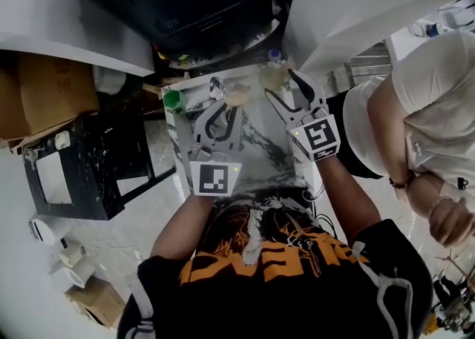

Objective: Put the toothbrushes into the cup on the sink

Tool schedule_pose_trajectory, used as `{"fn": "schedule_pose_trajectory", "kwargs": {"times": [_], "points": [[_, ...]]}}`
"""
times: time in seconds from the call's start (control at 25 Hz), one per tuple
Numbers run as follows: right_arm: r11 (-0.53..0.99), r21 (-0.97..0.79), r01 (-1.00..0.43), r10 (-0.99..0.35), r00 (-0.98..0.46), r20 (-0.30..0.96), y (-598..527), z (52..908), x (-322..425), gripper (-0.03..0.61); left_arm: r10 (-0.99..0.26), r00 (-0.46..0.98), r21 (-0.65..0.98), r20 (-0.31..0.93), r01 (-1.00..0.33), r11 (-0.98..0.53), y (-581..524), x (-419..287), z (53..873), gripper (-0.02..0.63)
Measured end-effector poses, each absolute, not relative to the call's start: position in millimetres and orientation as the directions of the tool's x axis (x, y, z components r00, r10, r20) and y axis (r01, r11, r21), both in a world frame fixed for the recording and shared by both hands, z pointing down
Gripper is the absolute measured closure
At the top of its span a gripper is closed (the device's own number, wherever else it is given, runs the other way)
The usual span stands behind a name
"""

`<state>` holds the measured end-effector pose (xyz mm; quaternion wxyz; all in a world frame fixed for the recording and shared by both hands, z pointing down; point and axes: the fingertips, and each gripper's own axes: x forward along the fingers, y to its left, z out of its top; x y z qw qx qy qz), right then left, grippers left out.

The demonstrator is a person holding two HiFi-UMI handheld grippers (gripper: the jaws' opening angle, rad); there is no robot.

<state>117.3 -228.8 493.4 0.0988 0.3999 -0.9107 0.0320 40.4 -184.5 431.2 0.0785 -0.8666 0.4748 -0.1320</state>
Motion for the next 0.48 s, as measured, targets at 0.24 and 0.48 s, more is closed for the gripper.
{"fn": "schedule_pose_trajectory", "kwargs": {"times": [0.24, 0.48], "points": [[0.705, 0.058, -0.706, -0.706, -0.692, 0.154, -207.0, 451.7, 104.4, 0.305, -0.853, 0.510, -0.228, 0.110, -0.823, -0.521, -173.4, 35.5, 413.3, 0.546], [0.718, 0.042, -0.694, -0.696, -0.717, 0.045, -171.5, 403.7, 93.8, 0.380, -0.853, 0.516, -0.217, 0.078, -0.826, -0.520, -147.8, 23.4, 396.7, 0.546]]}}
